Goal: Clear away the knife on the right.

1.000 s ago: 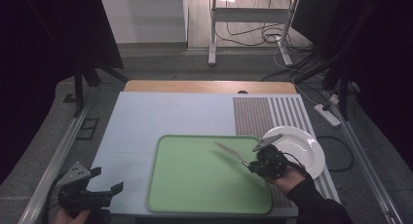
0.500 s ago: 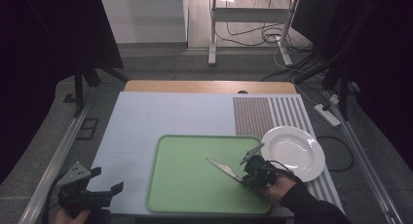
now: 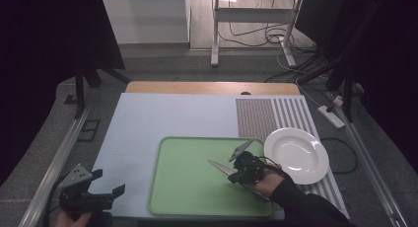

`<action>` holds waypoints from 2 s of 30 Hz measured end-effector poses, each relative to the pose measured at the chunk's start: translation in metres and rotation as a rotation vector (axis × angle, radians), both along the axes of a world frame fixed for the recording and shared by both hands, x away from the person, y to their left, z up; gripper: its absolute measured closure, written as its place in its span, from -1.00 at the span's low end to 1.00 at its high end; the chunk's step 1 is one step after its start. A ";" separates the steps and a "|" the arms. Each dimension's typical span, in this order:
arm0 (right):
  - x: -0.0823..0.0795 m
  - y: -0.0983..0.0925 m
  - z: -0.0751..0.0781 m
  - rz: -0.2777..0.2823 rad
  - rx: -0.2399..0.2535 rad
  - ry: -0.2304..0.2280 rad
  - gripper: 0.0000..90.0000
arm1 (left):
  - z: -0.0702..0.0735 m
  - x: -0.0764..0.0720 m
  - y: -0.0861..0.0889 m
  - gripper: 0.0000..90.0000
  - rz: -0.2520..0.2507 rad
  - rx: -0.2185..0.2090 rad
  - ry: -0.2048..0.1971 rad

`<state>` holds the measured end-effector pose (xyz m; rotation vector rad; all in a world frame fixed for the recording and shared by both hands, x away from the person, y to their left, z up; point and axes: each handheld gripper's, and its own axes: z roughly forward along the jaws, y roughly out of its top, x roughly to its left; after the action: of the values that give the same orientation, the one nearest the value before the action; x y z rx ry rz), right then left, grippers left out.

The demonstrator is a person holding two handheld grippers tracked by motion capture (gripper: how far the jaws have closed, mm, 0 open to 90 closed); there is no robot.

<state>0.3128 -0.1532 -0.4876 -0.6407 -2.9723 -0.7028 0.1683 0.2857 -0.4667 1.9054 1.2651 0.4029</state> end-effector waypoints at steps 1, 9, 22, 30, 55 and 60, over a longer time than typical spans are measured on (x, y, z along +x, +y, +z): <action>0.000 0.004 -0.002 0.010 -0.020 -0.015 1.00 | 0.000 0.000 0.000 -0.92 0.000 0.000 0.000; 0.007 0.015 -0.011 0.034 -0.058 -0.029 1.00 | 0.000 0.000 0.000 -0.92 0.000 0.001 0.000; 0.031 -0.017 -0.010 -0.125 -0.111 -0.070 1.00 | 0.000 0.000 -0.001 -0.92 -0.003 0.004 -0.004; 0.039 -0.036 -0.008 -0.184 -0.118 -0.061 1.00 | 0.000 0.000 -0.001 -0.92 -0.003 0.003 -0.004; 0.045 -0.069 -0.005 -0.273 -0.139 -0.037 1.00 | 0.000 0.000 0.000 -0.92 -0.003 0.000 -0.004; 0.044 -0.069 -0.005 -0.271 -0.146 -0.037 1.00 | 0.000 0.000 0.000 -0.92 -0.004 -0.001 -0.004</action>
<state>0.3573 -0.2218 -0.4924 -1.0656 -3.0234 -0.5152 0.1679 0.2856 -0.4664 1.9049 1.2589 0.4040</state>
